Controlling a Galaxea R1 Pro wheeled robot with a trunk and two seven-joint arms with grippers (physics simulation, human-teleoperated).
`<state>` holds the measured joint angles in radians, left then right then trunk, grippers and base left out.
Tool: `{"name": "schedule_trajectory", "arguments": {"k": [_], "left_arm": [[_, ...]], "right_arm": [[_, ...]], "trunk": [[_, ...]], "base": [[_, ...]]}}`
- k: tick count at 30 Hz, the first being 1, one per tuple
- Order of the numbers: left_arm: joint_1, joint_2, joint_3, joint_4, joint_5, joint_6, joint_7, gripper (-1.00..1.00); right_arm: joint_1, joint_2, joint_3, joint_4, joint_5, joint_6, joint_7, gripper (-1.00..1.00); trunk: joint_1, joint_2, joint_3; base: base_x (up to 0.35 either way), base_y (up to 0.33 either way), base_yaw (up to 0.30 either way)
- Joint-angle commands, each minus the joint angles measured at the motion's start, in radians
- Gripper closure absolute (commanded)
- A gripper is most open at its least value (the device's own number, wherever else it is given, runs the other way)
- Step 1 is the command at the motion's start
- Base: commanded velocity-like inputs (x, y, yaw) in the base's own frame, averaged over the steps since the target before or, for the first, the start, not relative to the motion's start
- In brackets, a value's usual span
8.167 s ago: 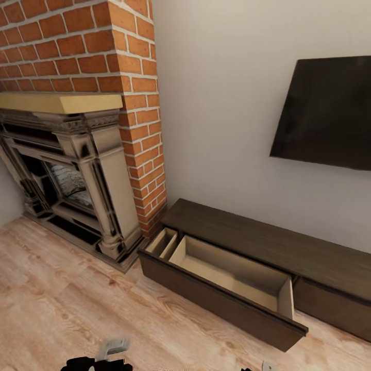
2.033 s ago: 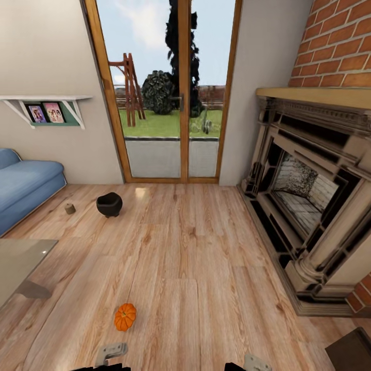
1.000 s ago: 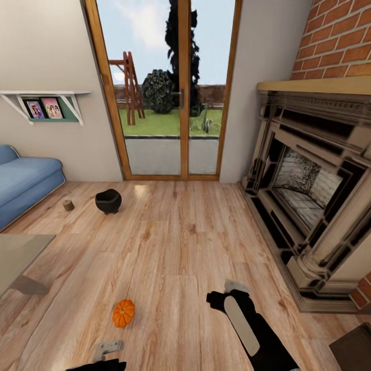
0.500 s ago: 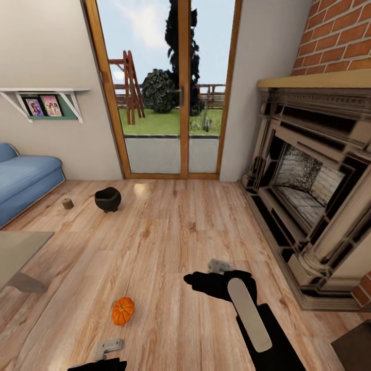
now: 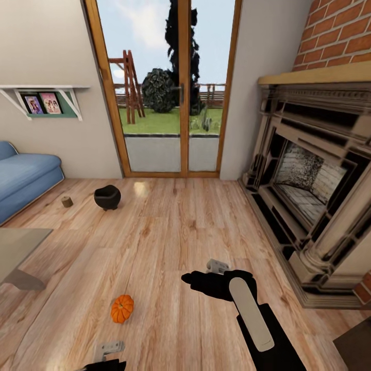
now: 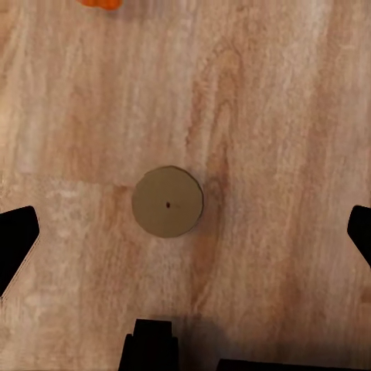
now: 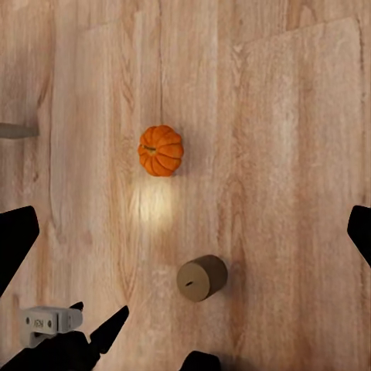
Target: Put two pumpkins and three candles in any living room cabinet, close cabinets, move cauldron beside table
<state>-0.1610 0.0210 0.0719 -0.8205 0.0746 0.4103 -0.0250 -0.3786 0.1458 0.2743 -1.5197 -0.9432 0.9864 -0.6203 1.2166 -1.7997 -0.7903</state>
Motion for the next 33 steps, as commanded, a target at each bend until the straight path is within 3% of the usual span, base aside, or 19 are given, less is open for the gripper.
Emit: {"name": "schedule_trajectory", "arguments": {"k": [1,7,21,28,33], "left_arm": [[0.0,-0.001,0.0,0.002,-0.001,-0.006,0.006,-1.0],[0.0,-0.004,0.0,0.016,-0.002,-0.018,0.038,-1.0],[0.0,-0.006,-0.001,0.029,-0.004,-0.02,0.042,-1.0],[0.0,-0.007,-0.004,0.03,-0.004,-0.019,0.042,-1.0],[0.0,-0.008,-0.006,0.03,-0.006,-0.018,0.042,-1.0]], "right_arm": [[0.0,0.0,0.001,0.0,0.0,0.0,0.0,-1.0],[0.0,0.003,0.003,0.001,-0.002,0.002,0.002,-1.0],[0.0,0.003,0.01,0.009,-0.003,0.003,0.005,-1.0],[0.002,-0.005,0.005,0.012,-0.024,0.003,0.095,-1.0],[0.012,-0.006,0.01,0.032,-0.022,-0.007,0.118,-1.0]], "trunk": [[0.004,-0.007,-0.003],[0.027,-0.049,-0.022],[0.081,-0.147,-0.066],[0.107,-0.196,-0.088],[0.127,-0.231,-0.103]], "base": [[0.0,0.0,0.0],[0.0,0.0,0.0],[0.0,0.0,0.0],[0.0,0.0,0.0],[0.0,0.0,0.0]]}}
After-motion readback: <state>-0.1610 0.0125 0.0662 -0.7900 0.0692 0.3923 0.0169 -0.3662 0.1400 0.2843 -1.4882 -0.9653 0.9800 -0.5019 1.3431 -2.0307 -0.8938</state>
